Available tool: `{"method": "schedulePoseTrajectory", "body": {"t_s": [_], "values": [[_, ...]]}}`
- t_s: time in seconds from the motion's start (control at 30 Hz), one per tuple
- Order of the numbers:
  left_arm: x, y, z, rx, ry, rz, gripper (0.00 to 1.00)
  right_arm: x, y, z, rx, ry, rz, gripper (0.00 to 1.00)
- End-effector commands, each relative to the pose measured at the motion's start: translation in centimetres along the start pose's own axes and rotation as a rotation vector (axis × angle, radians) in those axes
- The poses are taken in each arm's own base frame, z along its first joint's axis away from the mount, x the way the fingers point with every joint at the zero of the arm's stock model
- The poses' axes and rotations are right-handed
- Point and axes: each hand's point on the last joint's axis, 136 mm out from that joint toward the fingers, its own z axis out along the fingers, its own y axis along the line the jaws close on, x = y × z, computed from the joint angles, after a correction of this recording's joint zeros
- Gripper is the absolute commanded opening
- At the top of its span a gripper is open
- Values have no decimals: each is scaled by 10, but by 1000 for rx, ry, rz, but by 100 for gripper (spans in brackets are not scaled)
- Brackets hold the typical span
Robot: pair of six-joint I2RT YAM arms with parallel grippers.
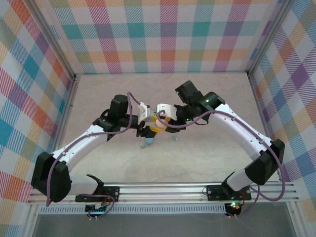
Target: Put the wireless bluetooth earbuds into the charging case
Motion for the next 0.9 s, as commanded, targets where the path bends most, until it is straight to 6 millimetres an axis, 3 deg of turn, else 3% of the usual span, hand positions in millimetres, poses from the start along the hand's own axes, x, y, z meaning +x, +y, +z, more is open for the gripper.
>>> {"method": "schedulePoseTrajectory", "body": {"t_s": [0.0,0.57,0.87], "values": [[-16,-6,1,37,-30,41,57,-6,7,0,-42,-20,-26,23],[-8,-7,2,37,-15,32,56,-10,9,-2,-51,-35,-23,22],[-5,-4,1,9,-6,41,62,-12,10,-5,-50,-39,-26,21]]}}
